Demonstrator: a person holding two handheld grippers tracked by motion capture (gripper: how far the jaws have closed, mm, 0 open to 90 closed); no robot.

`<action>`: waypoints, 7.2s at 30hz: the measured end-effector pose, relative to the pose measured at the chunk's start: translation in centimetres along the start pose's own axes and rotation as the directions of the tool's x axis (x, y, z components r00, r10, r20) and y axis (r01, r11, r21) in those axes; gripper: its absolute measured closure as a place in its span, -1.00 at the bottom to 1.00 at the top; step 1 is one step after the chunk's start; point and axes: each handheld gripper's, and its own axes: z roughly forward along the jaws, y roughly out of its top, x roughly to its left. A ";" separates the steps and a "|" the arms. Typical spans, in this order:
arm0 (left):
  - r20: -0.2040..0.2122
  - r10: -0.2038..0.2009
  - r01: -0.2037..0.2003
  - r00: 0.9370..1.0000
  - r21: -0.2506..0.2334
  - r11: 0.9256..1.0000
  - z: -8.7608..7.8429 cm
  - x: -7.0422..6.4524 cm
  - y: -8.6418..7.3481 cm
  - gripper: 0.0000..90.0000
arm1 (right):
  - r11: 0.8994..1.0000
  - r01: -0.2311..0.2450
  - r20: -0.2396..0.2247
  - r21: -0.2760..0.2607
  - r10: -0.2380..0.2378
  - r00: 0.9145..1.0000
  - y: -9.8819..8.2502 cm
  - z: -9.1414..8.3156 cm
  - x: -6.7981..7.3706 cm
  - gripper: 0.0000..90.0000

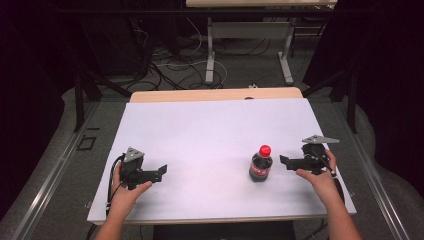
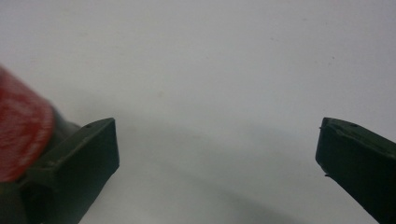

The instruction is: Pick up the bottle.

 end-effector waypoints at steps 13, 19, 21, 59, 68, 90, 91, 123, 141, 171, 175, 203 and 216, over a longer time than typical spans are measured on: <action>0.042 0.010 -0.010 0.999 -0.012 1.000 -0.2 -0.7 0.8 -0.97 | 0.992 0.113 -0.088 -0.050 -0.117 0.989 1.2 -4.1 3.9 -0.99; 0.055 0.025 -0.024 0.998 -0.019 1.000 0.2 -1.1 1.1 -0.97 | 0.979 0.193 -0.113 -0.073 -0.200 0.973 1.0 -4.3 5.1 -0.80; 0.061 0.031 -0.030 0.998 -0.006 1.000 0.5 -1.1 1.2 -0.97 | 0.980 0.186 -0.150 -0.069 -0.195 0.969 0.8 -4.0 5.4 -0.80; 0.033 0.010 -0.010 0.999 0.002 1.000 0.1 -0.5 0.3 -0.96 | 0.978 0.204 -0.216 -0.044 -0.209 0.954 -0.5 1.1 8.5 -0.42; 0.026 0.007 -0.007 1.000 0.003 1.000 -0.2 -0.5 0.2 -0.96 | 0.969 0.239 -0.174 -0.066 -0.247 0.953 -0.4 1.0 9.1 -0.37; 0.036 0.018 -0.018 0.999 -0.002 1.000 -0.2 -1.2 0.1 -0.96 | 0.960 0.261 -0.218 -0.098 -0.277 0.936 0.3 1.3 12.1 -0.36; 0.040 0.021 -0.021 0.999 0.000 1.000 -0.2 -1.5 0.2 -0.96 | 0.959 0.267 -0.226 -0.096 -0.283 0.932 0.4 1.3 12.2 -0.36; 0.233 0.203 -0.187 0.951 -0.087 0.978 -2.0 -10.4 6.4 -0.84 | 0.928 0.354 -0.338 -0.116 -0.372 0.864 2.2 2.6 17.9 -0.36; 0.325 0.222 -0.193 0.919 -0.120 0.974 -2.7 -12.8 9.5 -0.44 | 0.916 0.384 -0.372 -0.119 -0.400 0.838 1.8 3.2 19.2 -0.36; 0.511 0.261 -0.263 0.819 -0.070 0.962 -1.7 -14.6 10.2 0.20 | 0.907 0.400 -0.433 -0.131 -0.415 0.800 1.6 3.1 20.2 -0.36; 0.532 0.259 -0.263 0.806 -0.071 0.962 -1.5 -14.6 10.1 0.24 | 0.908 0.400 -0.445 -0.127 -0.413 0.795 1.5 3.0 20.3 -0.36; 0.398 0.297 -0.284 0.868 -0.092 0.954 -1.8 -16.5 9.6 0.36 | 0.916 0.380 -0.420 -0.128 -0.397 0.816 1.5 2.9 20.4 -0.35; 0.183 0.181 -0.165 0.966 -0.100 0.981 -2.1 -19.1 8.9 0.37 | 0.931 0.348 -0.399 -0.115 -0.364 0.842 1.6 2.7 20.3 -0.35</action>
